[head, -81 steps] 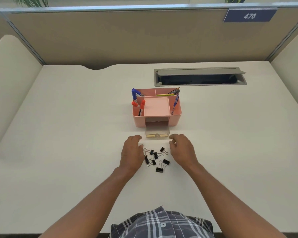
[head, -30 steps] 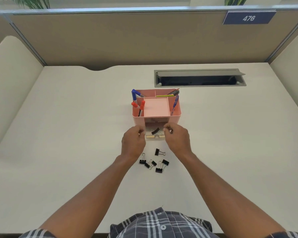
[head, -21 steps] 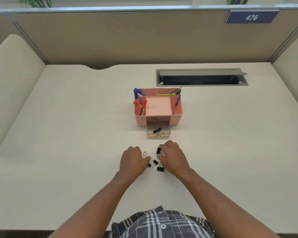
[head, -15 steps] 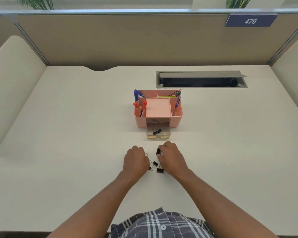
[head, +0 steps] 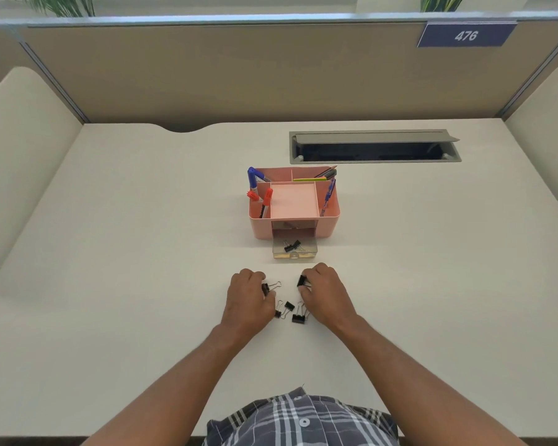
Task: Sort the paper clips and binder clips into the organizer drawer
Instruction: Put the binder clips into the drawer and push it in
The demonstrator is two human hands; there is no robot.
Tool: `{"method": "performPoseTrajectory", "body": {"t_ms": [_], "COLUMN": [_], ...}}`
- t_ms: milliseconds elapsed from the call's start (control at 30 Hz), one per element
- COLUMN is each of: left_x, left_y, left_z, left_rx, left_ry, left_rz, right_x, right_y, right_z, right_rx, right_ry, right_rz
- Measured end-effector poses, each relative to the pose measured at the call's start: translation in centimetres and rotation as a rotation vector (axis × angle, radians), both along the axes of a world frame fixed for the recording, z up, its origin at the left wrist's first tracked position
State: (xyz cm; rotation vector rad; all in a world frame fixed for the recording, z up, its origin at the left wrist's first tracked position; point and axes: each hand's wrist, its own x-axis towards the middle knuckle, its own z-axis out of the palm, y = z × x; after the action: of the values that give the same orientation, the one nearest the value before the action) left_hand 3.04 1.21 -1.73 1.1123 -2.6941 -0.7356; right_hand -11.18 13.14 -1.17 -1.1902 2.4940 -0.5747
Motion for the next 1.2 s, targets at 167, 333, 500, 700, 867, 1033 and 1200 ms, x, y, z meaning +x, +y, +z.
{"method": "performPoseTrajectory", "body": {"t_ms": [167, 333, 500, 700, 867, 1033, 1200], "left_x": [0.5, -1.3, -5.3, -8.1, -7.1, -2.3, 1.5], "left_y": [0.0, -0.5, -2.2, -3.5, -3.2, -1.1, 1.1], "left_z": [-0.4, 1.5, 4.0, 4.5, 3.9, 2.4, 0.7], "left_rx": [-0.005, -0.049, -0.176, -0.176, -0.088, 0.105, 0.153], "left_ry": [-0.048, 0.132, 0.162, 0.089, 0.163, 0.127, -0.039], "left_rz": [-0.033, 0.005, -0.030, -0.094, -0.078, -0.151, -0.278], "right_x": [-0.1, -0.3, -2.9, -4.7, -4.7, -3.5, -1.7], "right_y": [0.0, -0.2, -2.8, -5.2, -4.7, -1.0, 2.9], "right_z": [0.1, 1.8, 4.1, 5.0, 5.1, 4.3, 1.6], "right_rx": [0.014, -0.216, -0.238, -0.102, -0.156, -0.023, 0.279], "right_ry": [-0.039, -0.028, 0.167, 0.156, 0.108, -0.065, -0.236], "right_rz": [-0.004, -0.104, -0.080, 0.026, 0.007, 0.032, 0.264]}}
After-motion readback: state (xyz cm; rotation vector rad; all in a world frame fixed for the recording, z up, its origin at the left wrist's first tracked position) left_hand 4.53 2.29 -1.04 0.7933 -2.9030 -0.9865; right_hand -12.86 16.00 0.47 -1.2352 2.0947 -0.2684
